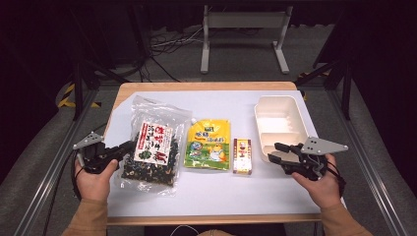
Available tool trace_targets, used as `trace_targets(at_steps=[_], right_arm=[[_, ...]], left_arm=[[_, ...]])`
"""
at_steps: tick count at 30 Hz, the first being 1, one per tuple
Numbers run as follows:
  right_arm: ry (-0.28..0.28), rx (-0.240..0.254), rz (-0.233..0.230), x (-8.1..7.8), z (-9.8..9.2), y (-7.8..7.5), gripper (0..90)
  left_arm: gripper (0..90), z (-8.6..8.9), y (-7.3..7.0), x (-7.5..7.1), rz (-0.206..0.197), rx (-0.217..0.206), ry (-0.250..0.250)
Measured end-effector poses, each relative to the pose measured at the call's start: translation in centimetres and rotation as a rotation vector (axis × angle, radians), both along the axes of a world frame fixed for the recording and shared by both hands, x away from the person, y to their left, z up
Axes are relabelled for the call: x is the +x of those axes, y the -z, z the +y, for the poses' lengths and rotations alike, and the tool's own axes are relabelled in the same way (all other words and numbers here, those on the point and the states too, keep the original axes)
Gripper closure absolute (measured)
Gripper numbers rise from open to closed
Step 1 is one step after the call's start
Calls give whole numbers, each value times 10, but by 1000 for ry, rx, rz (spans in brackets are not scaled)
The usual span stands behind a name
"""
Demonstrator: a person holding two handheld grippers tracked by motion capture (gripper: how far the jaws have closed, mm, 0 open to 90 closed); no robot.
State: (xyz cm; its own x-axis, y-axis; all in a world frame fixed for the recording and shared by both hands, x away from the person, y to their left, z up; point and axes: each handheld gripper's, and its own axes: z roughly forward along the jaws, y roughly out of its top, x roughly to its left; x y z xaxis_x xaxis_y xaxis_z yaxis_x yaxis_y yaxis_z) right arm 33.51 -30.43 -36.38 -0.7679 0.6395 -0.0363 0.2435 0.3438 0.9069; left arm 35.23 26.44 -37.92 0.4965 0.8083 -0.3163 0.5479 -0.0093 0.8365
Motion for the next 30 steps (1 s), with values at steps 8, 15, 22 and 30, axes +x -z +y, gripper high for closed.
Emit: trace_targets(at_steps=[8,15,22,30], right_arm=[[-32,-42,21,-5,7,-7,582],[-53,-37,41,-7,10,-9,567],[-72,-3,83,-8,15,-11,546],[-123,29,98,3,45,-36,492]], left_arm=[[849,-7,-25,-15,-110,-2,39],[852,-13,-42,-26,-192,-26,76],[854,-21,-55,-37,-274,-63,122],[856,-40,-71,-50,-365,-87,187]])
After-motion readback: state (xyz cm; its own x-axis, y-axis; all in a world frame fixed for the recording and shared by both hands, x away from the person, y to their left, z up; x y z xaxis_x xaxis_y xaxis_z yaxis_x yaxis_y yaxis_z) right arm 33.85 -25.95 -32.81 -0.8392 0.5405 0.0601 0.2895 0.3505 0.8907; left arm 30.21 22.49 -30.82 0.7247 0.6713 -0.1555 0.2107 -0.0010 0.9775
